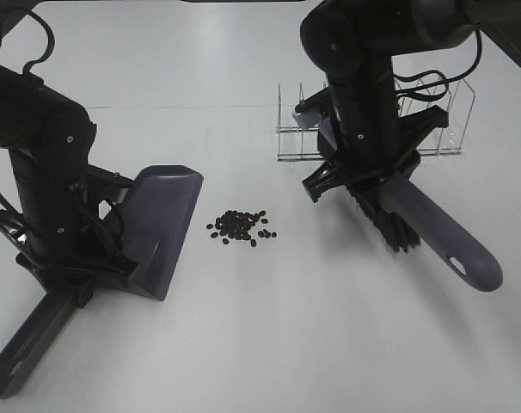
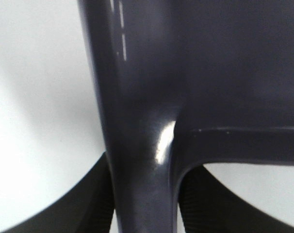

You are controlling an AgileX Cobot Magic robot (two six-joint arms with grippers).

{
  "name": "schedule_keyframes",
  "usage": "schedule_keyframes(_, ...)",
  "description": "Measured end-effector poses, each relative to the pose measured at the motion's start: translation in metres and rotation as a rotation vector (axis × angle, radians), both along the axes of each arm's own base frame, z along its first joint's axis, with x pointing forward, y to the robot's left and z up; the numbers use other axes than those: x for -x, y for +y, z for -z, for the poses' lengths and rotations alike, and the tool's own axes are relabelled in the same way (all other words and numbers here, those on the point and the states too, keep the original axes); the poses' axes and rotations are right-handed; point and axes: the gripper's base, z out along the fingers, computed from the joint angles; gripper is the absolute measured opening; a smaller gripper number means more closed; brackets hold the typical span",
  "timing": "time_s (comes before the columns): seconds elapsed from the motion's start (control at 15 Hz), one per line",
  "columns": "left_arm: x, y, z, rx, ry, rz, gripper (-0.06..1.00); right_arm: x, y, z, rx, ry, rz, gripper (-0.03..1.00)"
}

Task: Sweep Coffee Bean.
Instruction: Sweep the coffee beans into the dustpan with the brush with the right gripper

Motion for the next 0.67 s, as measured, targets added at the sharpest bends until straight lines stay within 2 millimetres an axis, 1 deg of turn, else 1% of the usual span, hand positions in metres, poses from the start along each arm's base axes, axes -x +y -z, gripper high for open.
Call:
schedule_keyframes(0.2, -0.001, 0.000, 0.000, -0.001, 0.001, 0.009, 0.35, -0.008, 0.021, 0.016, 0.010, 0.012, -0.029, 0.28)
schedule_keyframes(0.33, -0.001, 0.000, 0.000, -0.001, 0.000, 0.011, 0.35, -0.014, 0.030, 0.024, -0.002, 0.014, -0.029, 0.28)
schedule_keyframes(0.4, -0.001, 0.000, 0.000, -0.001, 0.000, 0.011, 0.35, -0.016, 0.032, 0.026, -0.010, 0.015, -0.026, 0.28)
schedule_keyframes(0.53, -0.001, 0.000, 0.000, -0.002, 0.000, 0.013, 0.35, -0.019, 0.043, 0.030, -0.041, 0.017, -0.022, 0.28)
schedule_keyframes(0.6, -0.001, 0.000, 0.000, -0.002, 0.001, 0.015, 0.35, -0.019, 0.059, 0.038, -0.053, 0.023, -0.039, 0.28)
schedule_keyframes(0.67, -0.001, 0.000, 0.000, -0.001, 0.000, 0.021, 0.35, -0.017, 0.070, 0.043, -0.060, 0.031, -0.052, 0.28)
